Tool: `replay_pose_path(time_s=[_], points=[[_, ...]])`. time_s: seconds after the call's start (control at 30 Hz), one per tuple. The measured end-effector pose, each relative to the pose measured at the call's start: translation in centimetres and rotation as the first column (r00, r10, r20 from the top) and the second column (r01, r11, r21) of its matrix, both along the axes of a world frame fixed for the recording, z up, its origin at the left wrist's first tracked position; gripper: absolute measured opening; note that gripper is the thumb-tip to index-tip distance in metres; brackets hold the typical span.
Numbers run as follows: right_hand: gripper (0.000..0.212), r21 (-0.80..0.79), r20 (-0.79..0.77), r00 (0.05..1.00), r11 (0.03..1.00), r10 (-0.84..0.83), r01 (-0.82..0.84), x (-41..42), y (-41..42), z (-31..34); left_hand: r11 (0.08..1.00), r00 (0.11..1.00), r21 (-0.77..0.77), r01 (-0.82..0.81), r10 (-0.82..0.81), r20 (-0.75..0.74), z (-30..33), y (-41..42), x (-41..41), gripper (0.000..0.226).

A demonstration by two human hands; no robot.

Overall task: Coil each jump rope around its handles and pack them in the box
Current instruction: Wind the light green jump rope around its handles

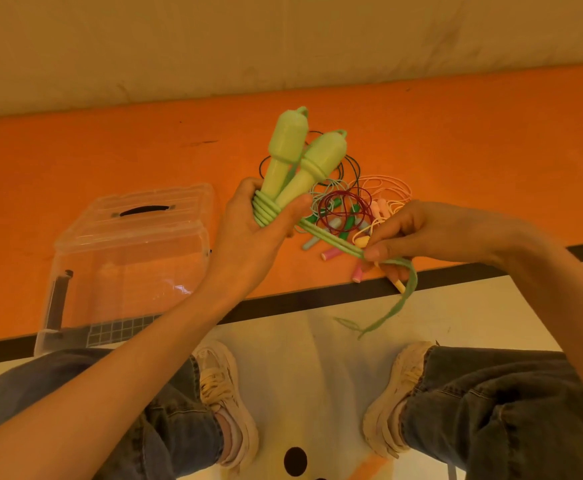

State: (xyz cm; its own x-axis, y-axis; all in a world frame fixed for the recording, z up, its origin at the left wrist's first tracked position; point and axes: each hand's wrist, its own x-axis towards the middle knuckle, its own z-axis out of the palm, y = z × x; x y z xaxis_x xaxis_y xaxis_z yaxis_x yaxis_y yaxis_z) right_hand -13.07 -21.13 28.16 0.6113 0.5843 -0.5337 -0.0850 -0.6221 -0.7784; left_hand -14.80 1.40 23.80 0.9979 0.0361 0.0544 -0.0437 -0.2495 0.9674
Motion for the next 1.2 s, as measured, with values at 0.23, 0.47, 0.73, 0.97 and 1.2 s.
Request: replay_pose_path(time_s=[0.23, 0.47, 0.73, 0.97, 1.2], points=[[0.029, 0.110, 0.133, 0.959, 0.966, -0.249, 0.236, 0.0, -2.2, 1.0, 0.990, 0.990, 0.020, -0.142, 0.142, 0.002, -0.2, 1.9, 1.8, 0.042], [0.018, 0.093, 0.104, 0.990, 0.992, -0.098, 0.088, -0.7, -3.6, 2.0, 0.983, 0.991, 0.132, -0.124, 0.130, -0.043, -0.9, 2.5, 2.2, 0.036], [0.045, 0.178, 0.107, 0.992, 0.983, -0.069, 0.049, -1.0, -4.5, 2.7, 0.870, 1.000, 0.493, -0.004, -0.005, 0.016, -0.9, 1.9, 1.4, 0.054], [0.077, 0.147, 0.229, 0.968, 0.987, -0.099, 0.066, -1.0, -4.5, 3.0, 0.603, 0.981, 0.795, 0.068, -0.187, 0.058, -0.9, 2.0, 1.0, 0.092], [0.038, 0.132, 0.299, 0.945, 0.986, -0.137, 0.101, -0.9, -3.6, 2.9, 0.377, 0.944, 0.926, -0.016, -0.301, 0.138, -1.9, 1.9, 0.6, 0.045]])
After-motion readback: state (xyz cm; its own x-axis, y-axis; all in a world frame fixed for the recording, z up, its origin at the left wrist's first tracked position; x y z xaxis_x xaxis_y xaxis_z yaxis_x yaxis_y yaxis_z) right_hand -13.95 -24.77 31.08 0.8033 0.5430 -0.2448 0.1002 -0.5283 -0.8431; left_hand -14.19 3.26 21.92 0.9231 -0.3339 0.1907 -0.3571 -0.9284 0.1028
